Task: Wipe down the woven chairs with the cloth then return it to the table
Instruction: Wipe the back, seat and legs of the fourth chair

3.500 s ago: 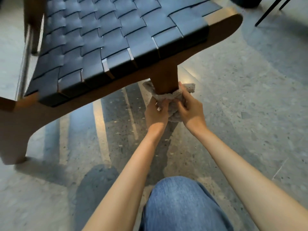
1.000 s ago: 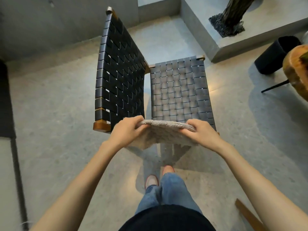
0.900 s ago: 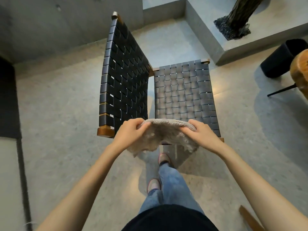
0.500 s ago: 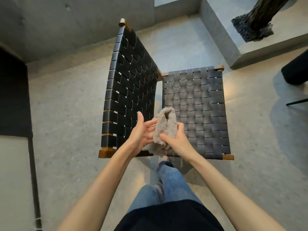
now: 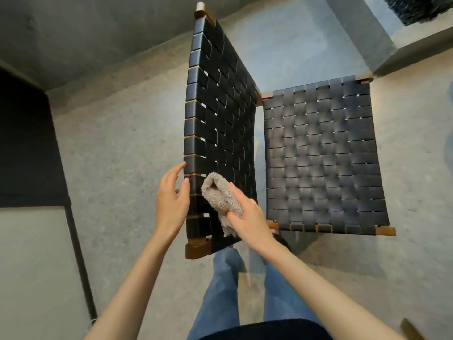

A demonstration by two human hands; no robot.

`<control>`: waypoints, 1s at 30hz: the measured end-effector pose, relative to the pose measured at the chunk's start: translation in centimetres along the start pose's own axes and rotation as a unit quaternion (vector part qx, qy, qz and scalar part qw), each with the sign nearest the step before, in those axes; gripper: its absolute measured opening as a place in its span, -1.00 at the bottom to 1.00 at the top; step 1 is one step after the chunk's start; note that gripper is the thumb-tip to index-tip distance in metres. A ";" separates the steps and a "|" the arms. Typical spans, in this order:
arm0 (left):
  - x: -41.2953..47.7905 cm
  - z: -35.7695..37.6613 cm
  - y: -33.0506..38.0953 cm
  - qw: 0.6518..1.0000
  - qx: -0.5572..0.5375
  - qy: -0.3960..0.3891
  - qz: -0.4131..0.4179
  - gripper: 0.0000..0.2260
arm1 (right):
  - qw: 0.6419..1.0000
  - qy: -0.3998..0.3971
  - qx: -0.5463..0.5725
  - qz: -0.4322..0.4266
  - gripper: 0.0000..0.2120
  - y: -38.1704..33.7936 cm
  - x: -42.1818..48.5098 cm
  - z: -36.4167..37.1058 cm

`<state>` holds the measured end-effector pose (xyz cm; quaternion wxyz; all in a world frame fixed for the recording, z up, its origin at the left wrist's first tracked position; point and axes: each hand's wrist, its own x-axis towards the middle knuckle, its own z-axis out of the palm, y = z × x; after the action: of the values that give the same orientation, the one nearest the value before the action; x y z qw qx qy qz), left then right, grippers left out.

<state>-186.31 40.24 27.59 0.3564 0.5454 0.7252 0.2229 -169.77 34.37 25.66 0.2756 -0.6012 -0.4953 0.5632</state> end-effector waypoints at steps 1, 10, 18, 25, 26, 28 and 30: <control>0.5 0.0 -0.8 1.000 0.000 -0.018 0.003 -0.65 | 1.000 -0.024 -0.007 0.011 -0.34 0.3 0.0 1.7; 2.4 1.9 -2.3 0.994 -0.033 -0.086 0.064 -0.56 | 0.988 0.104 0.070 0.088 -0.65 0.7 1.4 9.0; 1.9 3.7 -2.1 0.986 0.074 -0.020 0.148 -0.53 | 0.971 0.169 0.056 0.162 -0.39 8.1 5.3 9.4; 1.9 5.1 -2.5 0.969 0.168 0.000 0.179 -0.46 | 0.945 0.203 0.110 0.229 -0.46 13.7 7.1 7.9; 1.9 5.2 -2.6 0.968 0.172 0.004 0.182 -0.46 | 0.946 0.209 0.117 0.218 -0.48 13.4 7.0 8.0; 1.9 5.3 -2.7 0.968 0.175 0.012 0.181 -0.47 | 0.955 0.209 0.129 0.166 -0.52 12.0 5.9 8.5; 1.8 5.3 -2.5 0.967 0.174 0.012 0.183 -0.47 | 0.965 0.192 0.151 0.100 -0.60 9.9 4.4 8.7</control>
<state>-184.14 40.81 21.87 0.2006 0.7199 0.6445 0.1614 -175.80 32.84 13.22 0.3949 -0.6959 -0.2800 0.5304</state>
